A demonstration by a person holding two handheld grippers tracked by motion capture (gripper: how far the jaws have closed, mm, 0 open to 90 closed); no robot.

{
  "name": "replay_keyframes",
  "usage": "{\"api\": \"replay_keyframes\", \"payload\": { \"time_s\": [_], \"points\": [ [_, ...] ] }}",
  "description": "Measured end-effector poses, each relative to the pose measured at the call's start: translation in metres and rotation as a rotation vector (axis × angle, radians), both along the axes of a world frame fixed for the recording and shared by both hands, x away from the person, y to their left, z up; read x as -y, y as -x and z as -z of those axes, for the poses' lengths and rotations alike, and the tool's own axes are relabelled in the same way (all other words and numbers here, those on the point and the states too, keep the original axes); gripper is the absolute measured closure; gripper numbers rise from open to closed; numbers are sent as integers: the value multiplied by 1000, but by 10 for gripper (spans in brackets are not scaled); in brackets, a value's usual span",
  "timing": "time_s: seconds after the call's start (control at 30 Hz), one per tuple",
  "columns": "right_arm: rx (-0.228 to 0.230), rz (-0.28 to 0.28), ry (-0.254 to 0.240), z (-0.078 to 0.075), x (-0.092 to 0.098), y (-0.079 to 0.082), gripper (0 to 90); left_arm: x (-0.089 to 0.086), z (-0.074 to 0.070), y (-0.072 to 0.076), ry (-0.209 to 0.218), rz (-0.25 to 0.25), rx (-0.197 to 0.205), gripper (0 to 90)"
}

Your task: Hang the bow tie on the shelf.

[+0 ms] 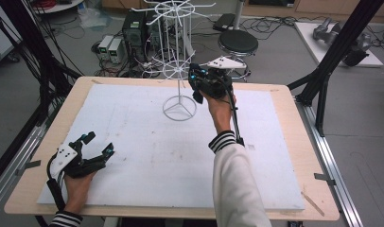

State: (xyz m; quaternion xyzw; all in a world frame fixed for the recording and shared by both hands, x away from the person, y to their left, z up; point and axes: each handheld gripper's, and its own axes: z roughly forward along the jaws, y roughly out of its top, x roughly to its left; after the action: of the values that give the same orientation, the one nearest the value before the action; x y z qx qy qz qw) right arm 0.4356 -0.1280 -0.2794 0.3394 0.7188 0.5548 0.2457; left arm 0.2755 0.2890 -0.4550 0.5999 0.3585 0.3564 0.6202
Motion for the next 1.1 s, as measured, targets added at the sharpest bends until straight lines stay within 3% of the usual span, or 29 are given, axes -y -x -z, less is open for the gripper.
{"api": "replay_keyframes", "payload": {
  "time_s": [0.27, 0.37, 0.53, 0.6, 0.63, 0.77, 0.93, 1.1],
  "points": [
    [13, 19, 5, -2, 3, 2, 556, 0, 0, 0, -3, -1, -4, 170],
    [28, 32, 7, -5, 5, 5, 420, 0, 0, 0, -2, -1, -1, 170],
    [45, 20, 14, -12, 8, 13, 118, 0, 0, 0, -5, -3, -1, 170],
    [43, 8, 42, -16, 10, 21, 111, 0, 0, 0, -5, -1, -1, 169],
    [70, -2, 52, -17, 13, 29, 112, 0, 0, 0, -1, -2, 0, 170],
    [117, -37, 25, -15, 33, 59, 111, -1, 0, 0, -2, 0, 2, 169],
    [147, -21, 40, 3, 68, 101, 112, -1, 0, 0, -6, 1, 1, 169],
    [184, 38, 53, 26, 100, 138, 112, 0, 0, 0, -3, -1, 0, 169]
  ]
}}
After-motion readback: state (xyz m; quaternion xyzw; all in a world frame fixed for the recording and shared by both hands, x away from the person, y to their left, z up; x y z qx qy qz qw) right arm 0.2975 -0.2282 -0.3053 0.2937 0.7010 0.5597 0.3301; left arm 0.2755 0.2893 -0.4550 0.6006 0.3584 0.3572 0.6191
